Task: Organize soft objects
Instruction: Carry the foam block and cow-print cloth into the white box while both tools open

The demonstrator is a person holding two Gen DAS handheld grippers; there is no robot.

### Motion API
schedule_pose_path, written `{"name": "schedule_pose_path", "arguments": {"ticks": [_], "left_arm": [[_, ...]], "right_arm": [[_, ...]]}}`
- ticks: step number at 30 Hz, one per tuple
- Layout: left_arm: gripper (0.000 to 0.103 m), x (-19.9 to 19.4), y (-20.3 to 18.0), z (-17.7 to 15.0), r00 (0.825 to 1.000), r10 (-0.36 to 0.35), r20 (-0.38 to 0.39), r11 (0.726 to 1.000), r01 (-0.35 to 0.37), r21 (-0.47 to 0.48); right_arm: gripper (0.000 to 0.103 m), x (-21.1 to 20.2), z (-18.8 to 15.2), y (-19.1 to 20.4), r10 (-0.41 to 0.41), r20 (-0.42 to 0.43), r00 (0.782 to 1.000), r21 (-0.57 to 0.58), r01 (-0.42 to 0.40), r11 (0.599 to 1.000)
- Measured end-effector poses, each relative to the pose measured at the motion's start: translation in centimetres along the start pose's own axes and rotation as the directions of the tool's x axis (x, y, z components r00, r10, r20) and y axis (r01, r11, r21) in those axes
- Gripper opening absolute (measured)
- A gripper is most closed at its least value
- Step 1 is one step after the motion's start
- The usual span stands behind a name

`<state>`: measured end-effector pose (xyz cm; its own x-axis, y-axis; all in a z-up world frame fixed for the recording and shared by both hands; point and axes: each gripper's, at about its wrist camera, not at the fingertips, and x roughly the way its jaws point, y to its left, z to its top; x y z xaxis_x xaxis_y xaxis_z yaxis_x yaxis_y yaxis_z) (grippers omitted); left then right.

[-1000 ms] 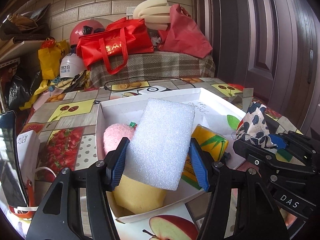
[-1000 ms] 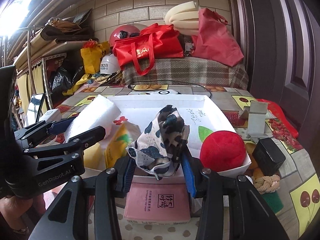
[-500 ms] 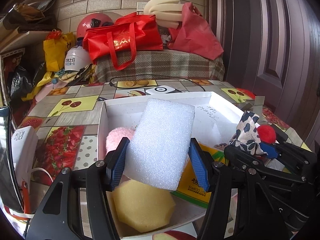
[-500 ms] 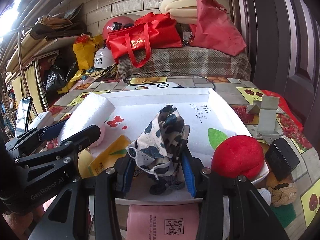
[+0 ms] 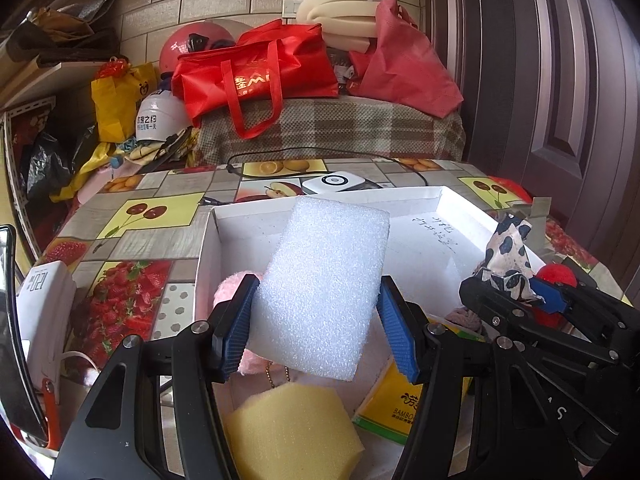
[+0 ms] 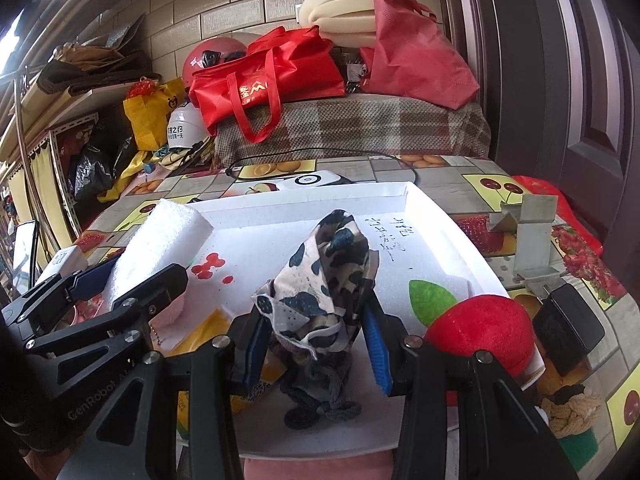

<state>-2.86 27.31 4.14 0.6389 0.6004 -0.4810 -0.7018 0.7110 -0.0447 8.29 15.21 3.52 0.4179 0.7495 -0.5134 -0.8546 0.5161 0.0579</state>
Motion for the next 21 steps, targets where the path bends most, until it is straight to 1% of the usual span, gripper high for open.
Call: {"name": "schedule_pose_path", "arguments": {"ticks": [7, 11, 13, 17, 19, 21], "left_arm": [[0.06, 1.0, 0.1, 0.3, 1.0, 0.02, -0.024, 1.0, -0.02, -0.004], [0.06, 1.7, 0.3, 0.5, 0.999, 0.024, -0.045, 0.999, -0.025, -0.019], [0.06, 1.9, 0.5, 0.5, 0.998, 0.027, -0.056, 0.999, -0.028, -0.027], [0.06, 1.8, 0.4, 0.5, 0.998, 0.033, -0.053, 0.999, -0.035, -0.024], [0.061, 1.7, 0.4, 0.5, 0.998, 0.046, -0.05, 0.999, -0.047, -0.026], [0.064, 1.3, 0.6, 0.6, 0.996, 0.082, -0.029, 0.996, -0.083, -0.037]], "right_arm": [[0.044, 1.3, 0.8, 0.1, -0.032, -0.001, 0.999, 0.01, 0.032, 0.999], [0.044, 2.2, 1.1, 0.1, -0.042, -0.023, 0.999, 0.009, 0.042, 0.999], [0.044, 2.3, 1.1, 0.2, -0.044, -0.028, 0.999, 0.008, 0.044, 0.999], [0.046, 2.0, 1.1, 0.1, -0.046, -0.018, 0.999, 0.012, 0.046, 0.999], [0.051, 2.0, 1.1, 0.0, -0.054, -0.014, 0.998, 0.018, 0.055, 0.998], [0.065, 1.9, 1.1, -0.3, -0.071, -0.01, 0.997, 0.036, 0.071, 0.997]]}}
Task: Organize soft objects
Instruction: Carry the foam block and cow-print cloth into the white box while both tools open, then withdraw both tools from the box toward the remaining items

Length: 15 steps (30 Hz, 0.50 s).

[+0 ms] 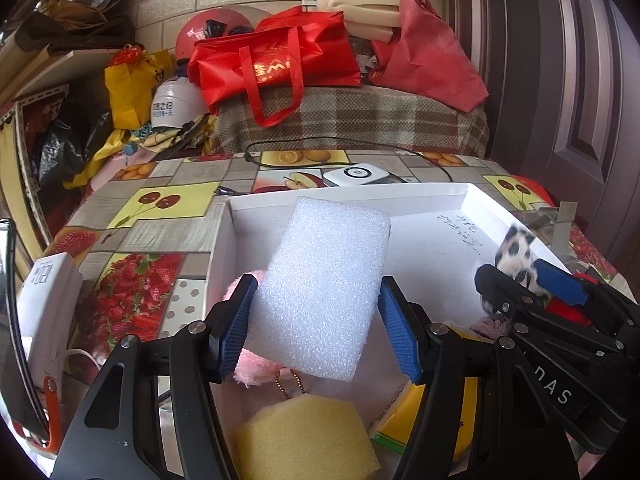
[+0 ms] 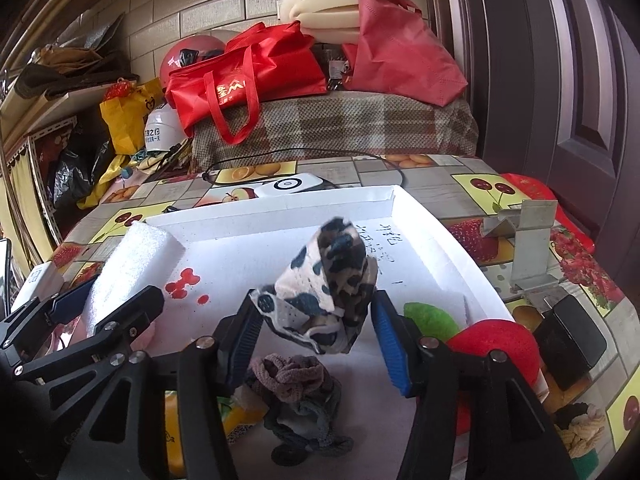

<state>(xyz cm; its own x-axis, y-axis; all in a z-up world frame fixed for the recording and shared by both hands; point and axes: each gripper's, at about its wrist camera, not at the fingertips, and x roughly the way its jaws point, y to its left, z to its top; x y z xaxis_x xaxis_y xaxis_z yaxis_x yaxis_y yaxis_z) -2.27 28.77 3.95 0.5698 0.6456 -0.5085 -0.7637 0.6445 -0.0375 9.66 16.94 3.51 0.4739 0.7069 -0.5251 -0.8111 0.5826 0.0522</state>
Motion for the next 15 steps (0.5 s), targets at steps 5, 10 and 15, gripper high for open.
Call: {"name": "schedule_pose_path", "arguments": {"ticks": [5, 10, 15], "left_arm": [[0.089, -1.5, 0.6, -0.2, 0.995, 0.069, 0.075, 0.997, -0.066, -0.034], [0.091, -2.2, 1.0, -0.3, 0.991, 0.078, 0.107, 0.996, -0.073, -0.051], [0.1, -3.2, 1.5, -0.6, 0.982, 0.088, 0.164, 0.994, -0.076, -0.081]], "right_arm": [[0.079, -0.2, 0.0, -1.1, -0.007, 0.01, 1.0, 0.058, 0.007, 0.998], [0.083, -0.5, -0.1, -0.8, -0.02, 0.025, 0.999, 0.051, 0.018, 0.999], [0.096, -1.5, -0.2, -1.1, -0.038, 0.074, 0.997, 0.069, 0.033, 0.997]]}}
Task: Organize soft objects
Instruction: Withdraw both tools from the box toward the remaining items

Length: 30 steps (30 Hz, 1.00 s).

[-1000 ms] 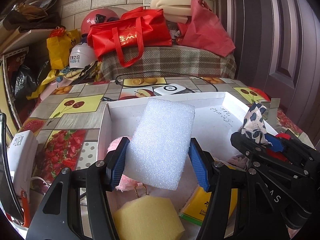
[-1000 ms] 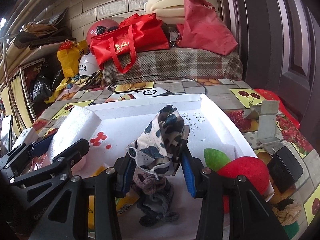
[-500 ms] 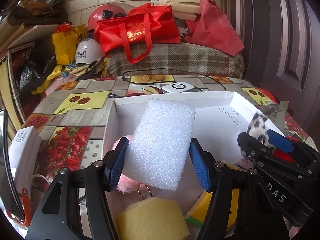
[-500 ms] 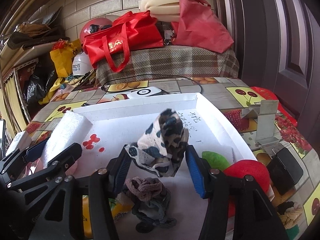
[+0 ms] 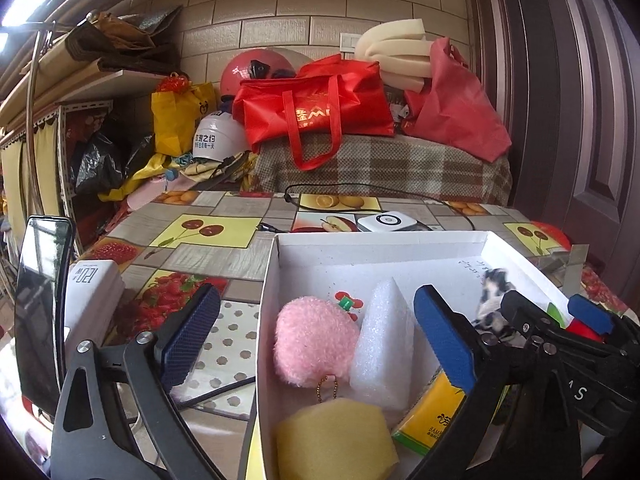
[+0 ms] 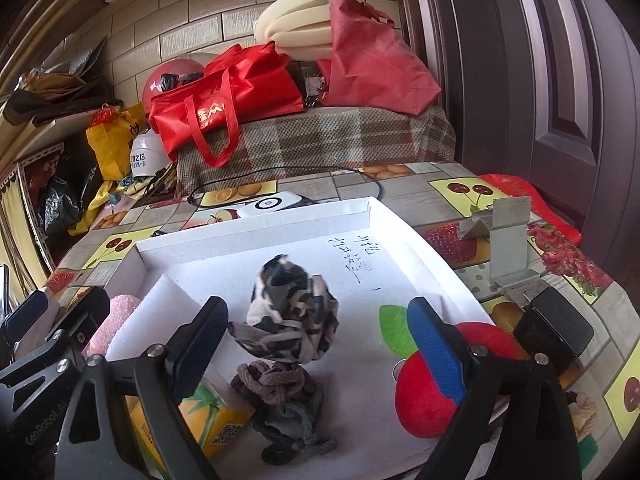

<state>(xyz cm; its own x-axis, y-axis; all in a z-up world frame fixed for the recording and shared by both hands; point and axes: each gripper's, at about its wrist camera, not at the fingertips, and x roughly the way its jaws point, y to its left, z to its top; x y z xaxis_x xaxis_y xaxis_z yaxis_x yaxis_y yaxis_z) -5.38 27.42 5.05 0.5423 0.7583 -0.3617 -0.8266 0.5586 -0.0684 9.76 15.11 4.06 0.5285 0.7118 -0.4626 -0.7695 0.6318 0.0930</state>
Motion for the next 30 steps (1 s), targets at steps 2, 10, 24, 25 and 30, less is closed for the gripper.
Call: {"name": "schedule_pose_path", "arguments": {"ticks": [2, 10, 24, 25, 30], "left_arm": [[0.102, -0.3, 0.2, 0.0, 1.0, -0.009, 0.013, 1.0, 0.009, -0.009], [0.102, -1.1, 0.1, 0.0, 0.998, -0.02, 0.053, 1.0, 0.021, -0.002], [0.103, -3.0, -0.3, -0.6, 0.987, -0.153, 0.044, 0.987, 0.152, 0.044], [0.102, -3.3, -0.4, -0.8, 0.984, -0.172, 0.039, 0.984, 0.17, 0.052], [0.102, -5.4, -1.5, -1.5, 0.965, -0.256, 0.048, 0.96, 0.249, 0.129]], "right_arm": [[0.101, -0.3, 0.0, -0.3, 0.002, 0.016, 1.0, 0.016, -0.002, 1.0], [0.103, -1.1, -0.1, -0.4, -0.013, 0.062, 0.998, 0.022, 0.012, 1.0], [0.103, -3.9, -1.2, -1.3, -0.024, 0.101, 0.995, 0.007, 0.024, 1.0], [0.103, -4.2, -1.3, -1.5, -0.023, 0.103, 0.994, -0.001, 0.024, 1.0], [0.103, -6.5, -2.2, -2.2, -0.007, 0.127, 0.992, -0.06, 0.015, 0.998]]}}
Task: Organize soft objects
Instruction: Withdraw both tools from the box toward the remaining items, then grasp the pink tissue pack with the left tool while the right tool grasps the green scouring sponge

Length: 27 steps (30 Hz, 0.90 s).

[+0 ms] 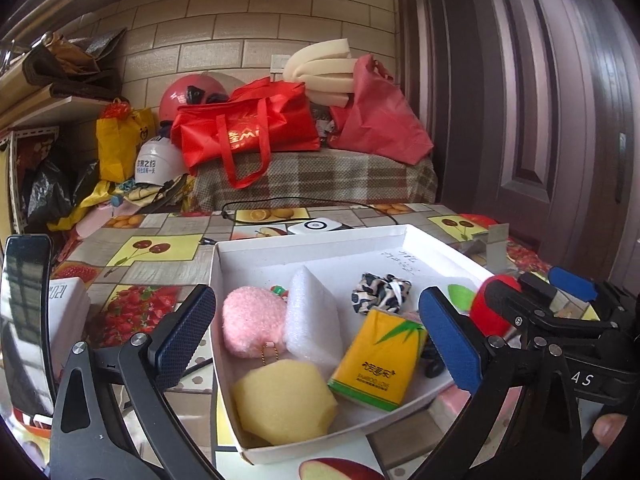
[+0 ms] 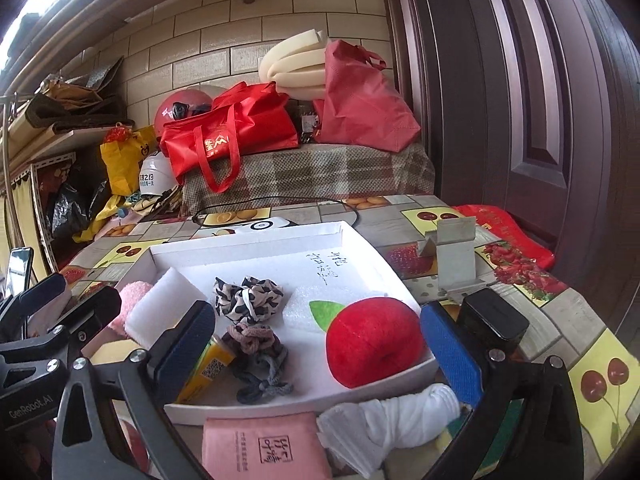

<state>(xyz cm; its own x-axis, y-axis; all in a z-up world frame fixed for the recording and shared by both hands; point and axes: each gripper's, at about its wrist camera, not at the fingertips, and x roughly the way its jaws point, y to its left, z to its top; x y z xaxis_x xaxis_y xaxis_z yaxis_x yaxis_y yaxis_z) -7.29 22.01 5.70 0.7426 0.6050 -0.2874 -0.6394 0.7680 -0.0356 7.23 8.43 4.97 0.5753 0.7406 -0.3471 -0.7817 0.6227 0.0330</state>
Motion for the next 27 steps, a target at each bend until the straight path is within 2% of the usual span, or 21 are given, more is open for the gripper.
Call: {"name": "schedule_pose_path", "arguments": {"ticks": [5, 7, 10, 13, 18, 24, 27], "left_arm": [[0.102, -1.2, -1.8, -0.3, 0.992, -0.126, -0.004, 0.989, 0.125, 0.074], [0.102, -1.4, -2.2, -0.4, 0.983, -0.181, -0.021, 0.98, 0.182, 0.084], [0.102, -1.2, -2.8, -0.5, 0.961, -0.267, -0.068, 0.957, 0.273, 0.097], [0.102, -0.7, -3.8, -0.7, 0.934, -0.331, -0.137, 0.931, 0.347, 0.112], [0.102, 0.4, -6.3, -1.4, 0.857, -0.434, -0.279, 0.864, 0.483, 0.14], [0.102, 1.1, -10.0, -2.8, 0.797, -0.438, -0.416, 0.793, 0.56, 0.24], [0.102, 1.2, -11.1, -3.4, 0.78, -0.43, -0.455, 0.764, 0.583, 0.277]], "right_arm": [[0.103, -2.5, -0.8, -1.7, -0.012, 0.003, 1.0, -0.041, 0.012, 0.999], [0.103, -3.0, -1.2, -2.9, -0.028, -0.042, 0.999, -0.045, 0.026, 0.999], [0.103, -3.0, -2.0, -5.0, -0.042, -0.152, 0.988, -0.039, 0.036, 0.999], [0.103, -2.7, -2.9, -7.5, -0.024, -0.261, 0.965, 0.014, 0.029, 0.999], [0.103, -1.5, -4.0, -9.8, 0.056, -0.371, 0.927, 0.11, -0.016, 0.994], [0.103, 0.2, -4.8, -9.2, 0.051, -0.462, 0.885, 0.085, -0.013, 0.996], [0.103, 0.8, -4.6, -9.6, 0.031, -0.463, 0.886, 0.078, 0.006, 0.997]]}}
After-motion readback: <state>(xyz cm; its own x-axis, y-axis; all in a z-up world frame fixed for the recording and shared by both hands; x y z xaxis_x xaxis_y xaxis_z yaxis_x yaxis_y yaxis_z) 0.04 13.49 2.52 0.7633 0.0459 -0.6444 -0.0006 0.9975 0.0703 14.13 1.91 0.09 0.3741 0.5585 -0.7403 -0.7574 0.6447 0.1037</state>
